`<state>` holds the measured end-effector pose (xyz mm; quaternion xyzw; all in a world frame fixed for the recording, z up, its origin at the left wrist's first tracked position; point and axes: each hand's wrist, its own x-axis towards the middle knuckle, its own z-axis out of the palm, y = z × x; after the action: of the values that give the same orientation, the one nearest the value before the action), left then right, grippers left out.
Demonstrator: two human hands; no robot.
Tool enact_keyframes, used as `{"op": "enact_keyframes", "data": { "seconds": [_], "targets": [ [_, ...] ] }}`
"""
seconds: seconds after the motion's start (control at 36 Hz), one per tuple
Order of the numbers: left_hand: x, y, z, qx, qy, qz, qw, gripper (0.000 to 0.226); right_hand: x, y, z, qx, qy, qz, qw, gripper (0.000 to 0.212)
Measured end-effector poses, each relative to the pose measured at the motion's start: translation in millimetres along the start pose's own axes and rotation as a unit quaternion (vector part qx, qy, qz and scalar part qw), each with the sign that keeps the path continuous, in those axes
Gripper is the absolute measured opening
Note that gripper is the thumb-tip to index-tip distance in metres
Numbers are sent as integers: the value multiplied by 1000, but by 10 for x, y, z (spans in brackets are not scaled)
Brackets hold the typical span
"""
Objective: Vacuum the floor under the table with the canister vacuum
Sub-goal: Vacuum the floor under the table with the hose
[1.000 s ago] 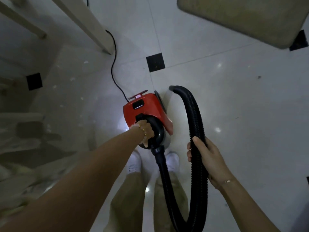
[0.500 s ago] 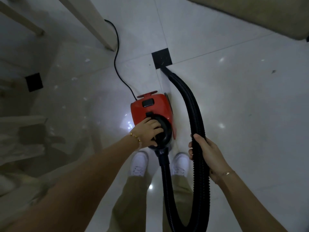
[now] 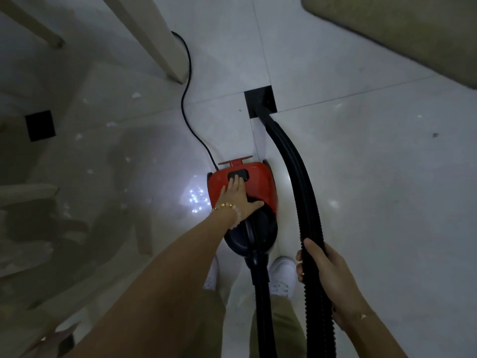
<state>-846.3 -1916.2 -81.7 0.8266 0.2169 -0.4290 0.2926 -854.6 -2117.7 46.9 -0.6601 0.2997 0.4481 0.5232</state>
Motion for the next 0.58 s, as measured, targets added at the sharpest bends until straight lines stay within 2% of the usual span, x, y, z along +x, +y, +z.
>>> {"op": "enact_keyframes", "data": {
  "seconds": [0.11, 0.22, 0.36, 0.5, 0.58],
  "targets": [
    [69, -29, 29, 43, -11, 10, 999, 90, 54, 6, 13, 14, 1, 18, 1000, 26],
    [142, -70, 37, 96, 17, 24, 995, 91, 126, 22, 38, 11, 3, 22, 1000, 28],
    [176, -53, 45, 53, -3, 14, 998, 92, 147, 54, 82, -4, -9, 27, 1000, 31],
    [182, -65, -11, 77, -53, 11, 996, 96, 158, 31, 85, 9, -7, 28, 1000, 28],
    [196, -59, -11, 86, -56, 10, 995, 98, 160, -1, 85, 17, -1, 25, 1000, 26]
  ]
}}
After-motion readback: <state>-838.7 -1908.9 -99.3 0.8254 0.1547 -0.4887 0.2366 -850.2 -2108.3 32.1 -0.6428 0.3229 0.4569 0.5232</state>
